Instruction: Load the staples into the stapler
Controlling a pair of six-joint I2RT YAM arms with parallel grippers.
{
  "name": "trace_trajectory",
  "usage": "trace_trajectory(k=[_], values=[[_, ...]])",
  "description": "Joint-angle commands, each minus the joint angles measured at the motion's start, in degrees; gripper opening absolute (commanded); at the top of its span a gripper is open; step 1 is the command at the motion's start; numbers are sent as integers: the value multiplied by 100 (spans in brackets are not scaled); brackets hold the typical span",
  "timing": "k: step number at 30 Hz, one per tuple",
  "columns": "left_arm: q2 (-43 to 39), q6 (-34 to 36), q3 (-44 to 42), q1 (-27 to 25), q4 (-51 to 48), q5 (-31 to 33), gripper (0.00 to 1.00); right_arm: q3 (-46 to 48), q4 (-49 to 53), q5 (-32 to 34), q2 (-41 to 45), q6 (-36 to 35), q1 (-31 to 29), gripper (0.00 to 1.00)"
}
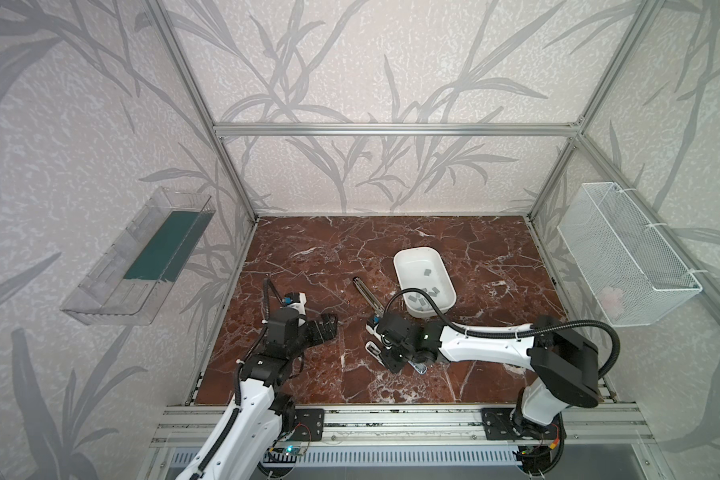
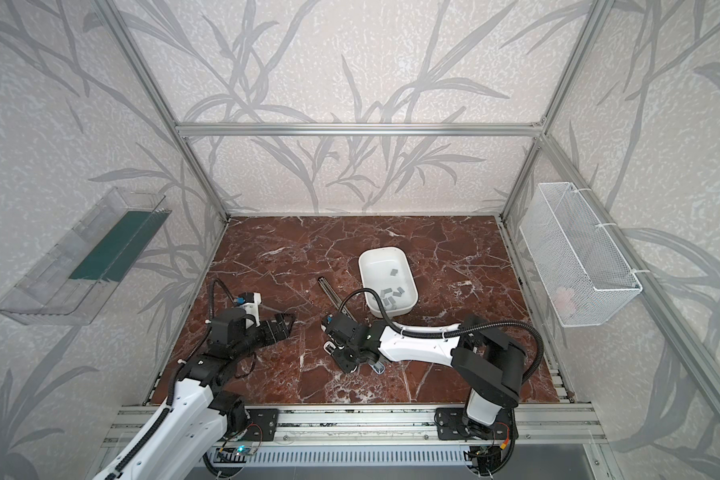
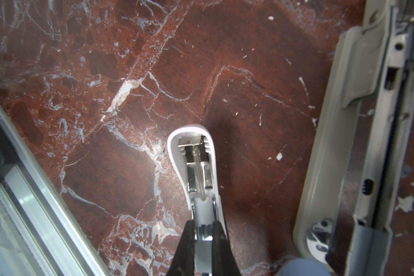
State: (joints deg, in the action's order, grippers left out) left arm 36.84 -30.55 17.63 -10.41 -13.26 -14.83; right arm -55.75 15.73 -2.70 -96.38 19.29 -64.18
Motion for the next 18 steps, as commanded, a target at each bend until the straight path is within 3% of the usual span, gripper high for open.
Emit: trace_trajectory(k=[1, 18], values=[[-6, 49, 35, 9, 27, 92, 99, 29, -39, -64, -109, -79, -6, 7], [10, 49, 43, 9, 25, 119, 99, 30, -8, 33, 25, -443, -17, 7]])
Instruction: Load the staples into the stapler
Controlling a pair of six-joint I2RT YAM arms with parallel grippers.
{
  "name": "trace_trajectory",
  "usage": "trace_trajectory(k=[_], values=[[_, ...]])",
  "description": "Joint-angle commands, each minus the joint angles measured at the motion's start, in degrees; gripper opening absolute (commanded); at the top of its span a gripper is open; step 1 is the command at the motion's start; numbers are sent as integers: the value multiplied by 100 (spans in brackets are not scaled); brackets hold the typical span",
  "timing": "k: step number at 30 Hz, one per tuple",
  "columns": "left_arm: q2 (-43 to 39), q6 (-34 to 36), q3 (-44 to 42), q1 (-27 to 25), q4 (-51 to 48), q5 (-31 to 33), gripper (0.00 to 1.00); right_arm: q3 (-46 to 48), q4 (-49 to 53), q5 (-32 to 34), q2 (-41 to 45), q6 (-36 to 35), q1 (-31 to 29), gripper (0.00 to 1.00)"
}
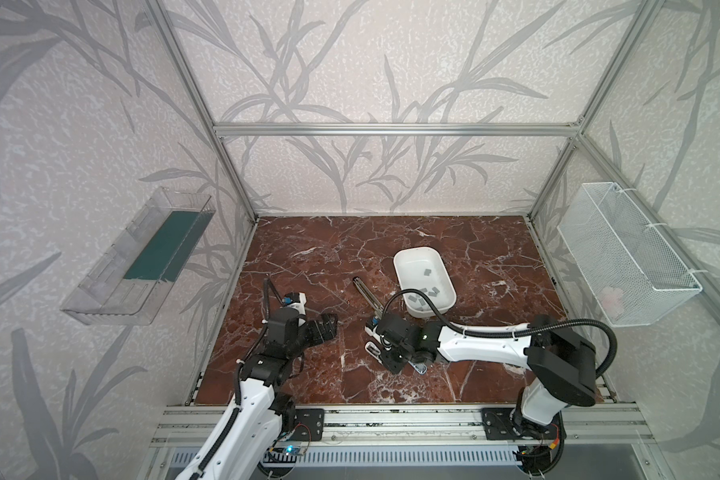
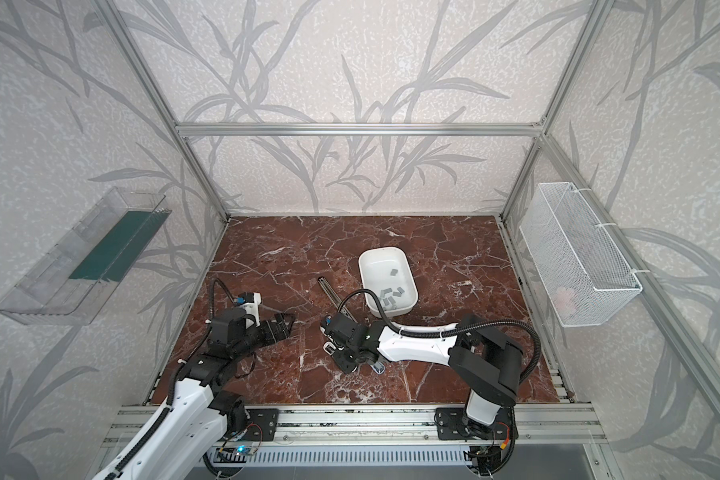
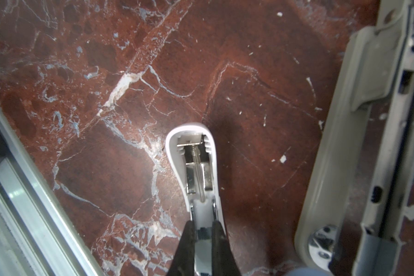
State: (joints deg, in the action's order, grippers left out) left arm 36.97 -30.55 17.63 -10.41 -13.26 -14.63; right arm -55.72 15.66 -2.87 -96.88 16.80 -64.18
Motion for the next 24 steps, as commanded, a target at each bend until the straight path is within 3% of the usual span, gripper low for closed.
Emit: trace_trajectory(k=[1, 24], values=[[2, 49, 43, 13, 25, 92, 99, 38, -4, 50, 76, -218, -7, 7], [37, 53, 51, 13, 25, 110, 100, 59, -89, -86, 90, -737, -10, 7]])
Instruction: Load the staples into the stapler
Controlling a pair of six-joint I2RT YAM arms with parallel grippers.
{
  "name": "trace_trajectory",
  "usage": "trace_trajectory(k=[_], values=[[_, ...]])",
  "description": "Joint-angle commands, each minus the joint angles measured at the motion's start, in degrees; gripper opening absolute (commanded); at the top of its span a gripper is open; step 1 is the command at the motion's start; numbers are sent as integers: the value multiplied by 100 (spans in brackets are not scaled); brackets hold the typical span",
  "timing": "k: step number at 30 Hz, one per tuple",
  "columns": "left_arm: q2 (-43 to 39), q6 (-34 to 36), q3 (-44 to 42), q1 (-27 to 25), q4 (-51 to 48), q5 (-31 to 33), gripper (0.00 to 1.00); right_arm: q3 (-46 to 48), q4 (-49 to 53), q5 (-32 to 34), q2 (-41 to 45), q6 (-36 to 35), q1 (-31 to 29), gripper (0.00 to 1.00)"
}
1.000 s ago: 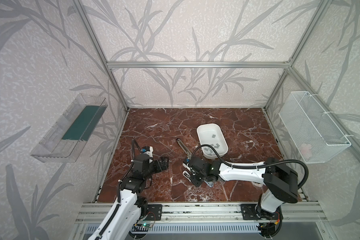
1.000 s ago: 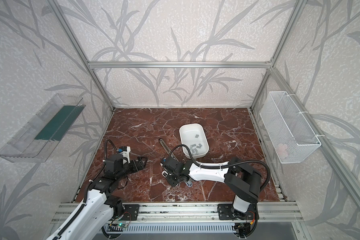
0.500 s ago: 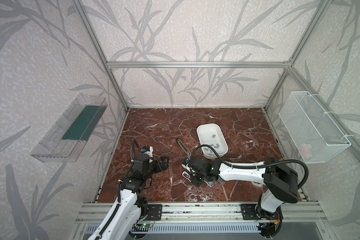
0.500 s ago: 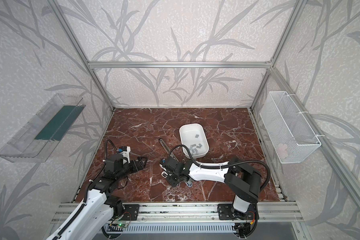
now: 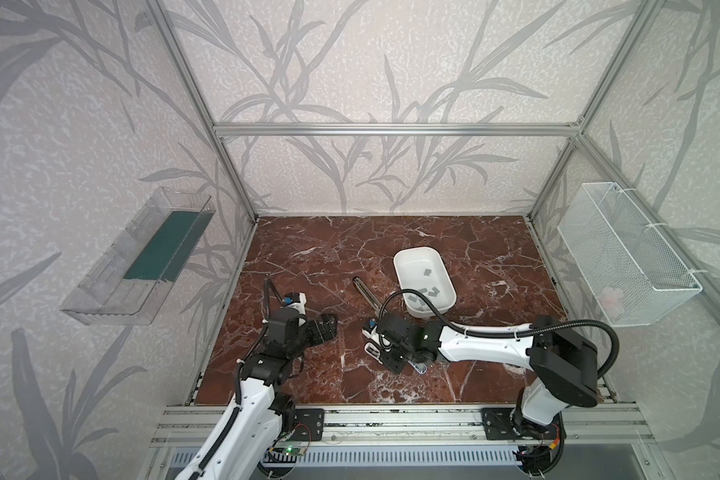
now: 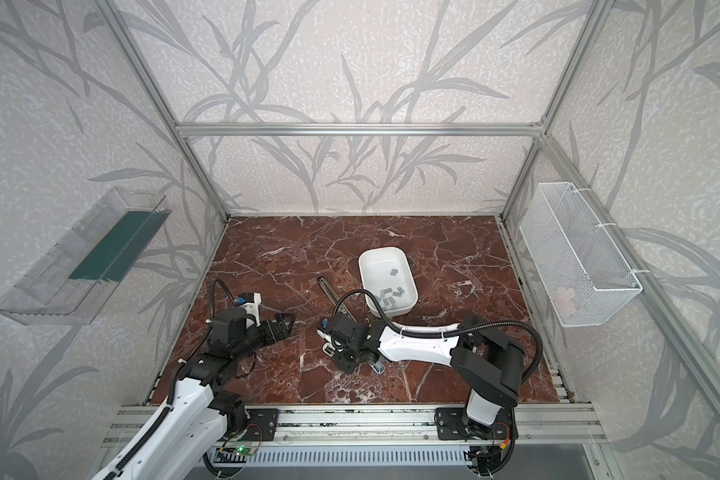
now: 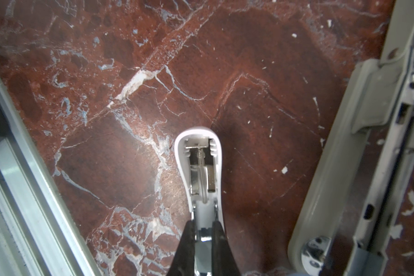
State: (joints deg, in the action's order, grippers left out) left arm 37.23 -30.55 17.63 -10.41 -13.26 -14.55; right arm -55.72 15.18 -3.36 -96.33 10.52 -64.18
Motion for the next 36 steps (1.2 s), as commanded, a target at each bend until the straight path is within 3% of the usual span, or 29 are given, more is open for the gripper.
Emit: trace_trajectory(k=[1, 36], values=[[19, 52, 48, 11, 25, 101, 99, 53, -41, -26, 26, -111, -12, 7], [51, 60, 64, 13, 42, 83, 99, 132, 18, 98, -191, -127, -14, 5]])
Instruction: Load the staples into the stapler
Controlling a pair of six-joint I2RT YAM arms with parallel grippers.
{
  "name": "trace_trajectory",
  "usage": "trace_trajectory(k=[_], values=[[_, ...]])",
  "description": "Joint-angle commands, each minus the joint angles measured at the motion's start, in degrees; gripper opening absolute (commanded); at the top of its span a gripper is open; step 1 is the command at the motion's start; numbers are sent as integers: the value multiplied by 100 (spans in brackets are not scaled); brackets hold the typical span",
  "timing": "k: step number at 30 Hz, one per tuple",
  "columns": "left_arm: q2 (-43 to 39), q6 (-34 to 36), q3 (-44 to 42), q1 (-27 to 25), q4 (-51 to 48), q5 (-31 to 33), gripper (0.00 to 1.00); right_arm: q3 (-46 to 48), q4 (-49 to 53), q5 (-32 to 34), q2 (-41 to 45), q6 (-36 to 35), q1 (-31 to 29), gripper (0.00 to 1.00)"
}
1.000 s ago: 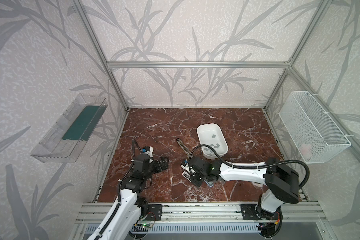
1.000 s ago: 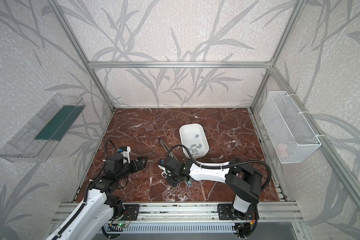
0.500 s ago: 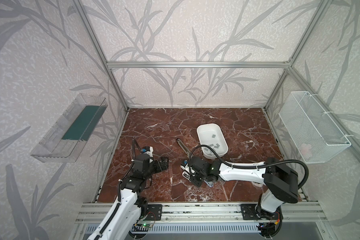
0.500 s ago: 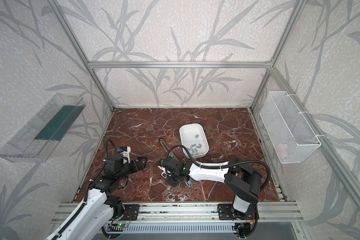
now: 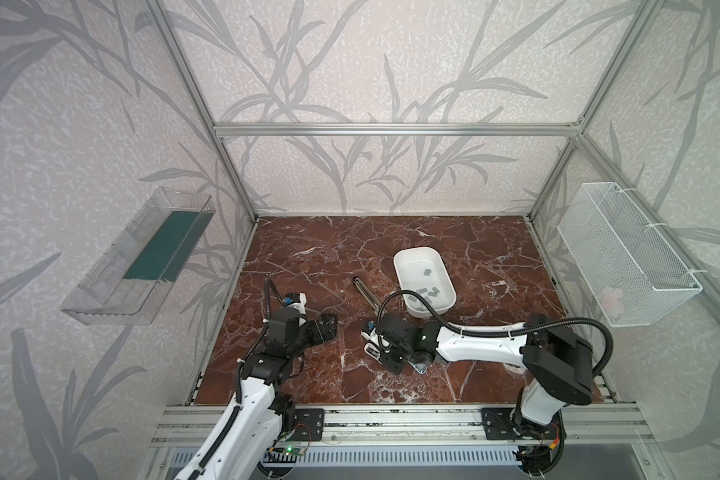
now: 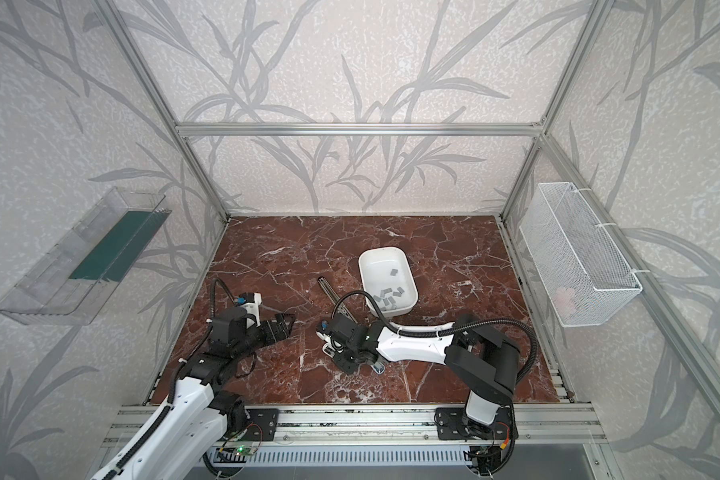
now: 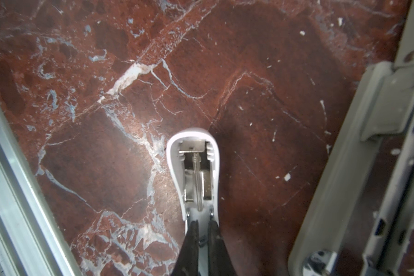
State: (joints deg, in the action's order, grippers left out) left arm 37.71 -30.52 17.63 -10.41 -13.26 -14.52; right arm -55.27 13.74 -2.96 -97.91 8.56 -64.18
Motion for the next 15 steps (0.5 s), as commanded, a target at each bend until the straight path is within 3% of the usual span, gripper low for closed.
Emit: trace_trajectory(k=[1, 9, 15], values=[[3, 57, 61, 13, 42, 81, 99, 94, 181, 59, -25, 91, -11, 5], [7, 63, 64, 9, 44, 64, 99, 214, 208, 91, 270, 276, -21, 5], [-17, 56, 50, 13, 51, 55, 99, 114, 316, 242, 401, 196, -12, 13]])
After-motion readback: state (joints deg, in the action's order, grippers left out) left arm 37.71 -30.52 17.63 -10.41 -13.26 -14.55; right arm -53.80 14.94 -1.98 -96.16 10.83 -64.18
